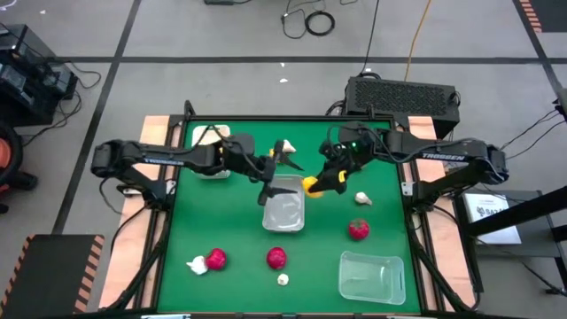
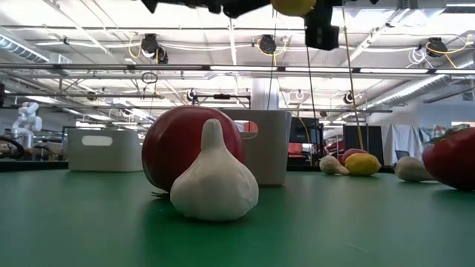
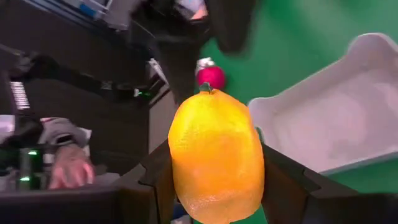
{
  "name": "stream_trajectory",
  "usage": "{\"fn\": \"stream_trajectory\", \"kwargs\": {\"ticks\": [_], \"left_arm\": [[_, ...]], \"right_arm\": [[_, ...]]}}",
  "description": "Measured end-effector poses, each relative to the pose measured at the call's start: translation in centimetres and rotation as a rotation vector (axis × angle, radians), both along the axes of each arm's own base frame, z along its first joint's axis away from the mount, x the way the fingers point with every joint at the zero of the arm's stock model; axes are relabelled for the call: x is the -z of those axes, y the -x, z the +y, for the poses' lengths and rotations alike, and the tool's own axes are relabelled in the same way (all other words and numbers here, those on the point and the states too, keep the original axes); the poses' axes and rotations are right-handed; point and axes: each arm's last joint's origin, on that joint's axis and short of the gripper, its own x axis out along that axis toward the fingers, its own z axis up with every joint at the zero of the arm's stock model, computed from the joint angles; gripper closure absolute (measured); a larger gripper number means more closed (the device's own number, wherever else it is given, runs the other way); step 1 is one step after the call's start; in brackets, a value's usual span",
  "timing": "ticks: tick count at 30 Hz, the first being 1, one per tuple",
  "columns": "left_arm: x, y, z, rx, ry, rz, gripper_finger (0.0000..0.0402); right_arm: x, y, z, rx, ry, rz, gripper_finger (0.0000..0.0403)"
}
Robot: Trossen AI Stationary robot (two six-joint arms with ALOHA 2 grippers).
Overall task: Sort produce into baskets
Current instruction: Put the lemon into the white bin
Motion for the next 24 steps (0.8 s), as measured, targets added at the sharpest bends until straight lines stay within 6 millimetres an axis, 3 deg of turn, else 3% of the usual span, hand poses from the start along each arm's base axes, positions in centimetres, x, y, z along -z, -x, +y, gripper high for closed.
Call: {"fn": "stream_trajectory", "kwargs": {"ticks": [24], "left_arm": [[1.8,-2.2,-0.2,0.13,0.071,-0.046,0.01]], "right_arm": [[1.1,-1.5,-0.3,0.004,-0.04,0.016,0.0236]]}}
